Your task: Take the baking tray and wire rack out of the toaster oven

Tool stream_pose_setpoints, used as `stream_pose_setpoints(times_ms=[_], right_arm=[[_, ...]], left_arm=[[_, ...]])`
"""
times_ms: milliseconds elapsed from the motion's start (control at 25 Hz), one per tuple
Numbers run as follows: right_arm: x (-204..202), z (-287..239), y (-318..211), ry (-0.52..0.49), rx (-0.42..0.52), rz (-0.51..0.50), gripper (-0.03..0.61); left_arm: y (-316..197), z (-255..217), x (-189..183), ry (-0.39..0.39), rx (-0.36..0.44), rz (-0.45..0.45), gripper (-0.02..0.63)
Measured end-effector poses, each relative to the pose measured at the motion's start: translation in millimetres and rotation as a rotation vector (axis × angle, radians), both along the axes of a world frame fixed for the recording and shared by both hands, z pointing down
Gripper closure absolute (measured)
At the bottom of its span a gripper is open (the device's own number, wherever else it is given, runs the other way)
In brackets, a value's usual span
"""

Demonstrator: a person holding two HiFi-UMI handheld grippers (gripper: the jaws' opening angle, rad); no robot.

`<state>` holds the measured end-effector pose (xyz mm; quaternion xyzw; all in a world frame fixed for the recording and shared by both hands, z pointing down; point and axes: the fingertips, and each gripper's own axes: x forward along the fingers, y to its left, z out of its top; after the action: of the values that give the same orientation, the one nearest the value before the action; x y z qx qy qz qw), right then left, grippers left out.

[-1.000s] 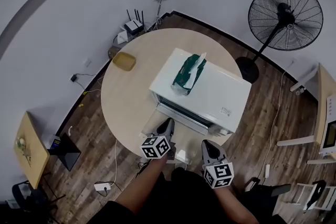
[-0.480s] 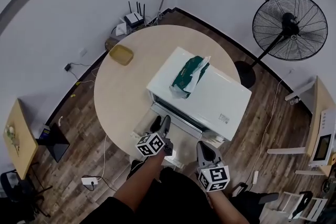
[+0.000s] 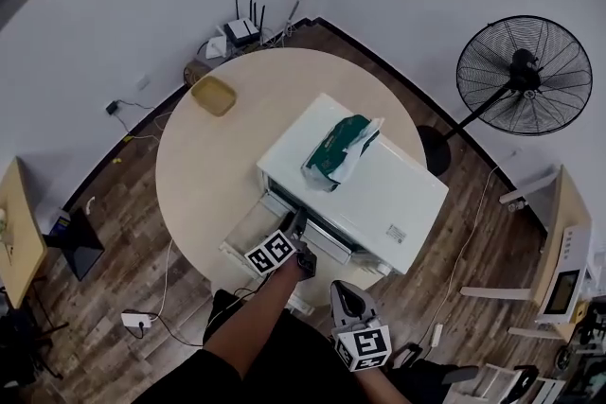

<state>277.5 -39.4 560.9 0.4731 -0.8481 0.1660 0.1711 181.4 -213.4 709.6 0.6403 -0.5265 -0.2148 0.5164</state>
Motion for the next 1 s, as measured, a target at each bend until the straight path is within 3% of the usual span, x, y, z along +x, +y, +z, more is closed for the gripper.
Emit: stream_pose_setpoints(times_ms=[200,560,800,1000], right_arm=[[11.0,7.2,2.4,0.020,-0.024,0.015,0.578],[27.4,16.7,1.8,0.048,-0.062,0.074,0.578],[34.6,13.2,-0.3,0.055,-0.048,0.090,0.578],[44.8,22.1,10.7,0.068,-0.078,0.121,0.578]], left_arm=[[-14.8,20.0,13.9,0.134,-0.061,-0.015,0.399],[-37.5,27.7,33.8,0.146,-0.065,0.033,0.402],[-52.3,24.4,47.1,0.159,0.017,0.068,0.403],[-59.3,26.7,59.8,0.219,0.024,0.101,0.408]])
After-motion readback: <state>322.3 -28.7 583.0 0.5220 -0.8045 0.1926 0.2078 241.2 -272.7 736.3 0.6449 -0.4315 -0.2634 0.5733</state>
